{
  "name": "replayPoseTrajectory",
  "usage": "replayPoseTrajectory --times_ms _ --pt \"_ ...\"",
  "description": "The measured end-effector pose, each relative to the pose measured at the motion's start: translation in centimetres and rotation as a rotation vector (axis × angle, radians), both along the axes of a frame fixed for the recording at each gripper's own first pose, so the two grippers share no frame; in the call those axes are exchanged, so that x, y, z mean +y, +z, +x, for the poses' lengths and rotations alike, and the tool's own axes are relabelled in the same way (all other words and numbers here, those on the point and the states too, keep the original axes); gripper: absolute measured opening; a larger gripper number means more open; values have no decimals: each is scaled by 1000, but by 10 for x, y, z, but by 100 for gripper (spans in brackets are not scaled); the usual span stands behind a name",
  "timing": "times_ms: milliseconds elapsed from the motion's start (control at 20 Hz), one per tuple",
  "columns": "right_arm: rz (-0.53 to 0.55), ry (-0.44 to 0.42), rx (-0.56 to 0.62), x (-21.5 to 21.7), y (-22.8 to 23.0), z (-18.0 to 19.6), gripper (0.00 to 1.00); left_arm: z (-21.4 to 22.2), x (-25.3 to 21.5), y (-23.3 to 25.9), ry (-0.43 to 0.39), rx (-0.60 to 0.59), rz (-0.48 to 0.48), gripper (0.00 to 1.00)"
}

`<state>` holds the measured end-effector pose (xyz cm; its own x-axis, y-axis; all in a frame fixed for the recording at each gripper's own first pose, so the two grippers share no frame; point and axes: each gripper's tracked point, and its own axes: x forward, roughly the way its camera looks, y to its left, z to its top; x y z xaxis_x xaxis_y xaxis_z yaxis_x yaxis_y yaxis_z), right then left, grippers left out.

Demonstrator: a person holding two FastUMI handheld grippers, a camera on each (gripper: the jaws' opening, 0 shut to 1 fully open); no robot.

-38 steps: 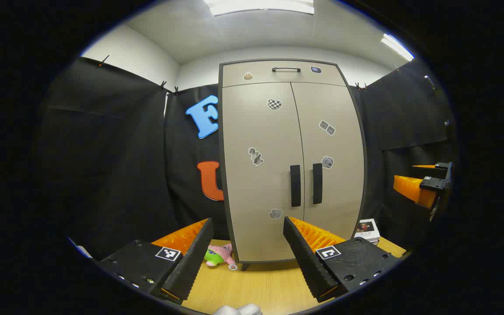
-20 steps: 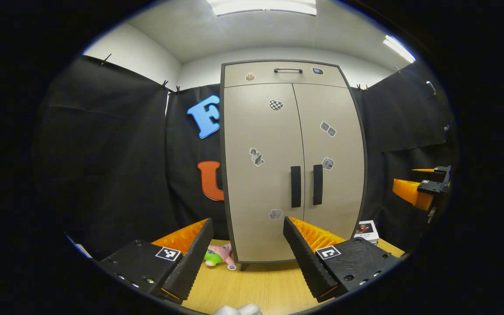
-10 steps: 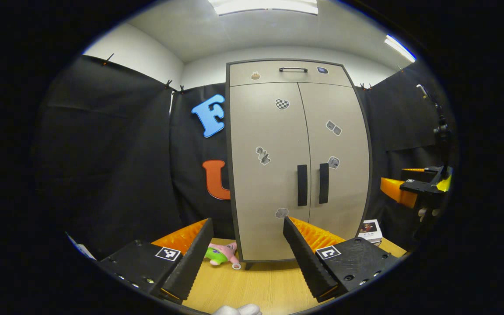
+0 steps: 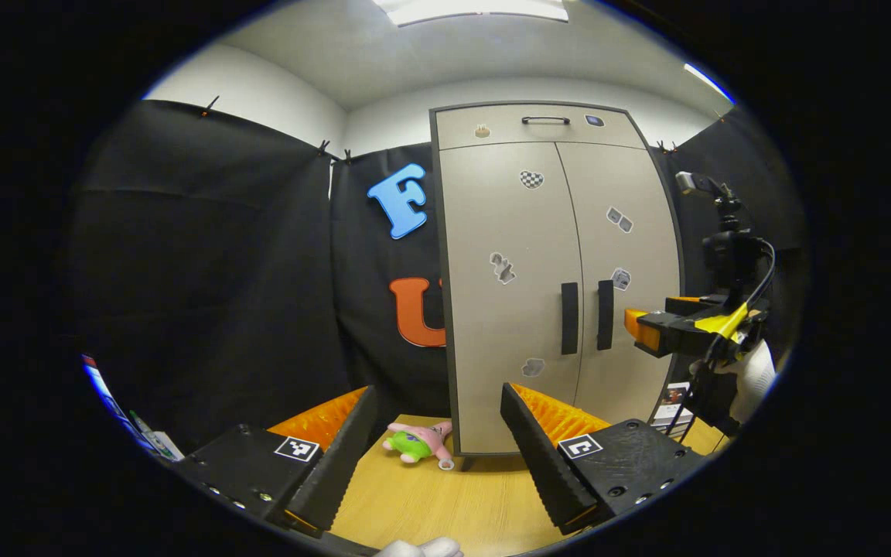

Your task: Open the right door of the double-door shoe cabinet with the right hand, and open the left door with the left hand.

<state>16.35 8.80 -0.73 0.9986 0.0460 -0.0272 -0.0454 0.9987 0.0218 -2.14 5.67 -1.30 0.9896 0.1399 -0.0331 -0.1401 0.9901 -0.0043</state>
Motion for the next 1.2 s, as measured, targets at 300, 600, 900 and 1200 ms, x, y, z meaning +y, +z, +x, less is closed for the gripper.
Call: replayPoseTrajectory --times_ms 300,600,900,1200 --pt "-11 -16 38 17 -7 65 94 -1 10 -7 38 19 -10 96" --pt "15 -39 74 21 -14 101 75 3 17 -9 63 30 -6 96" --pt "72 -51 101 23 -18 110 39 6 22 -9 68 26 -6 96" --pt "56 -32 115 22 -18 107 24 8 20 -7 48 21 -8 96"
